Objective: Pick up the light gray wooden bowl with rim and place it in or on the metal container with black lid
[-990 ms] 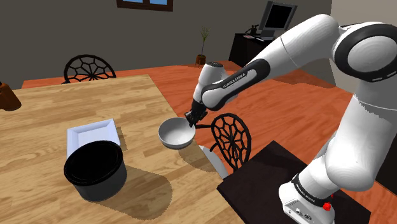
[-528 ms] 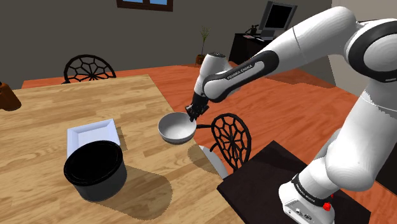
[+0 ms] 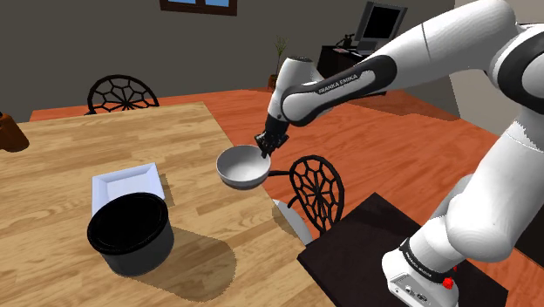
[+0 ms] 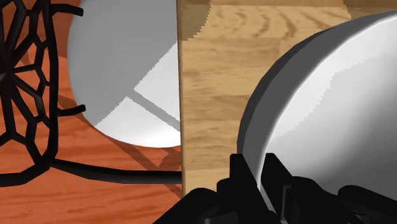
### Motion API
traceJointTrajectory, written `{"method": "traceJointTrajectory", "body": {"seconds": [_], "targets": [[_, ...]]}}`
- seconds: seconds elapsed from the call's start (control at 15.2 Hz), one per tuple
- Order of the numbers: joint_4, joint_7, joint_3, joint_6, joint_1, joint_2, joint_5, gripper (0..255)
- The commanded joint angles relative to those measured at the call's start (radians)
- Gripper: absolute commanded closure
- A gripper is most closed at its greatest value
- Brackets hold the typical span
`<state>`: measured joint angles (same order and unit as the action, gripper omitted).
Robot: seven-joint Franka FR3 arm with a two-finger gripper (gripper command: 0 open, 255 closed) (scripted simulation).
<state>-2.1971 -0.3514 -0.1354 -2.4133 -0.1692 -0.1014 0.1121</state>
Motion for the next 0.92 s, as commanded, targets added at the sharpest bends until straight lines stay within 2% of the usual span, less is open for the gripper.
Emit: {"method": "traceJointTrajectory", "body": {"seconds": [0.0, 0.86], "targets": [[0.008, -0.002, 0.000, 0.023, 0.000, 0.016, 0.000, 255], [0.092, -0.013, 0.002, 0.191, 0.003, 0.100, -0.001, 255]]}}
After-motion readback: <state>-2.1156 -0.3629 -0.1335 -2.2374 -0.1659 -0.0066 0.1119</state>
